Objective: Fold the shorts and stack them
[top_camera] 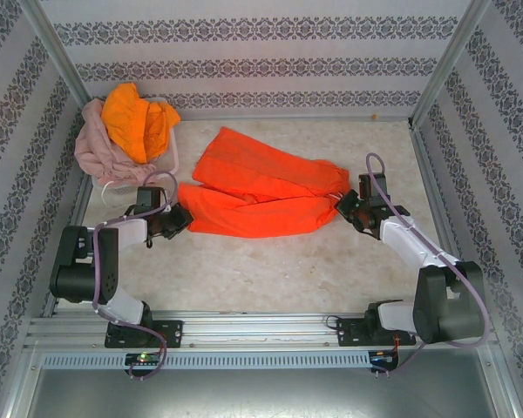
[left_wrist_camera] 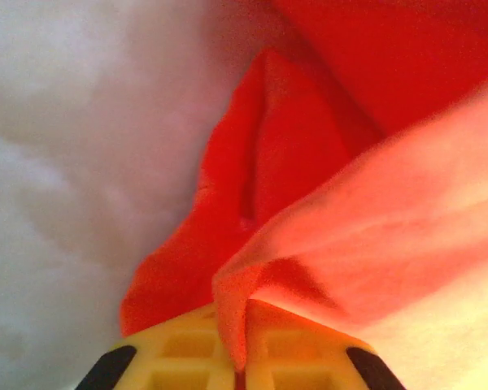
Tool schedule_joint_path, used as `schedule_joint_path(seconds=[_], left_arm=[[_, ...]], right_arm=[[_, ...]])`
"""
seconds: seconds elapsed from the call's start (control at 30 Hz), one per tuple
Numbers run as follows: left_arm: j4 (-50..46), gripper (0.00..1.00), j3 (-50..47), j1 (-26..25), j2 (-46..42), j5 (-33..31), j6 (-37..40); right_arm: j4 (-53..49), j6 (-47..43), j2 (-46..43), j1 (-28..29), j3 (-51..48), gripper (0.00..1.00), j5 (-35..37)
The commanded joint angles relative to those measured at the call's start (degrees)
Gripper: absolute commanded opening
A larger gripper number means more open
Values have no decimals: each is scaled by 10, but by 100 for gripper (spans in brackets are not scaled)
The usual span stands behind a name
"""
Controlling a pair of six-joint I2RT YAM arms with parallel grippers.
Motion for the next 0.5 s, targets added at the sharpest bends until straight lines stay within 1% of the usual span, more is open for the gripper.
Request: schedule_joint_path(seconds=[0.0, 0.07, 0.3, 0.37, 0.47], left_arm=[[3, 0, 33, 1, -22, 31, 7], [-44, 0, 55, 1, -57, 25, 24], [-318, 0, 190, 1, -204, -43, 125], [-385, 0, 226, 1, -223, -53, 146], [-470, 0, 271, 1, -224, -46, 175]], right_arm=[[-17, -15, -20, -8, 2, 0, 3], [-26, -27, -30, -13, 8, 0, 9], [-69, -80, -71, -28, 34, 0, 24], [-81, -91, -81, -29, 42, 0, 25], [-96, -105, -93, -29, 49, 0, 25]])
